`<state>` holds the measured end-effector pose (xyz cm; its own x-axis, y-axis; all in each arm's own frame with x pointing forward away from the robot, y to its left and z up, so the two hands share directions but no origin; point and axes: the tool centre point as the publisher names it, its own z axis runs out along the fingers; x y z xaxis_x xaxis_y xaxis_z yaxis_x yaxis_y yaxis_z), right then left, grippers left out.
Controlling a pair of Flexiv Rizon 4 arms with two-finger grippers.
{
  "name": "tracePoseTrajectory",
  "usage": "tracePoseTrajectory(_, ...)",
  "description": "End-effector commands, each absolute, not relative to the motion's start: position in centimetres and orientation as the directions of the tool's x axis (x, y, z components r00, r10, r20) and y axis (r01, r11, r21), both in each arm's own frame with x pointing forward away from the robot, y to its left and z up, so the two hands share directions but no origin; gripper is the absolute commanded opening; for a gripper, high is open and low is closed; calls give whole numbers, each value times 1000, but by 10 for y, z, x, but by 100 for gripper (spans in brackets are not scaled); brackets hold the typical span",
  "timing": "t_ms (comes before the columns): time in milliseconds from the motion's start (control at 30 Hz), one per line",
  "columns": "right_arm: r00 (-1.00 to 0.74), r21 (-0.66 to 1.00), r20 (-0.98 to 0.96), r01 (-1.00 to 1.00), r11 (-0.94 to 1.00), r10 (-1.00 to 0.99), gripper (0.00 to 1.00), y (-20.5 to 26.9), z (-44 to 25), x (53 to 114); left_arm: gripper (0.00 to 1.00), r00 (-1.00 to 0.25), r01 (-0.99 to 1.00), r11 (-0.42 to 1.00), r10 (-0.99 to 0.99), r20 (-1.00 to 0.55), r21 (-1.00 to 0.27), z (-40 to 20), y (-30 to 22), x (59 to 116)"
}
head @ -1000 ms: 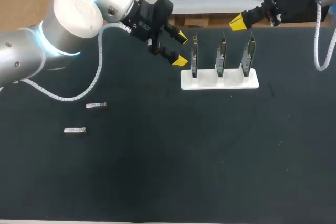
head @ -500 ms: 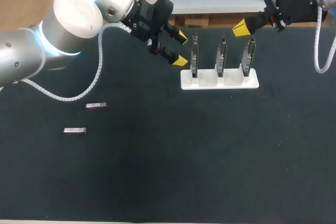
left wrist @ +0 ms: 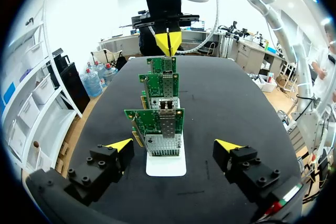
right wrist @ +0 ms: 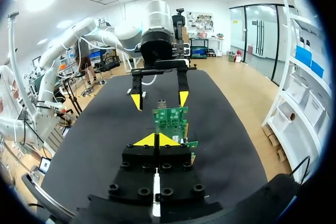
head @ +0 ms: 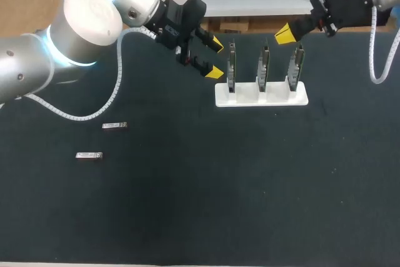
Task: Pick up the optical module with the left hand, and insert it into the network port with the right hand.
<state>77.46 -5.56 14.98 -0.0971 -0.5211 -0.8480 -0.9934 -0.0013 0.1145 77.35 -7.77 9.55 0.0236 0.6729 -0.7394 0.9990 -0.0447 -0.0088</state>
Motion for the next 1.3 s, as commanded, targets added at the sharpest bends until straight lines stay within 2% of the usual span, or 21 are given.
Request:
tracePoseTrajectory(33,-97,113,-848,-994,0,-522,0,-53,147,774,100,23,999,-46,676,-737,-11,96,-78,775)
tracePoseTrajectory(667,-102,108,-852,-994,19,-514,0,-57,147,773,100,23,999,-46,676,-737,-11,96,-78,775)
tracePoseTrajectory(733,-102,104,-852,-994,26,-513,100,-58,147,774,100,23,999,-46,676,-737,-11,96,-78,775)
tracePoseTrajectory(1300,-102,104,-852,-994,26,-513,100,-58,147,774,100,38,999,-52,685,-728,3,98,-76,773)
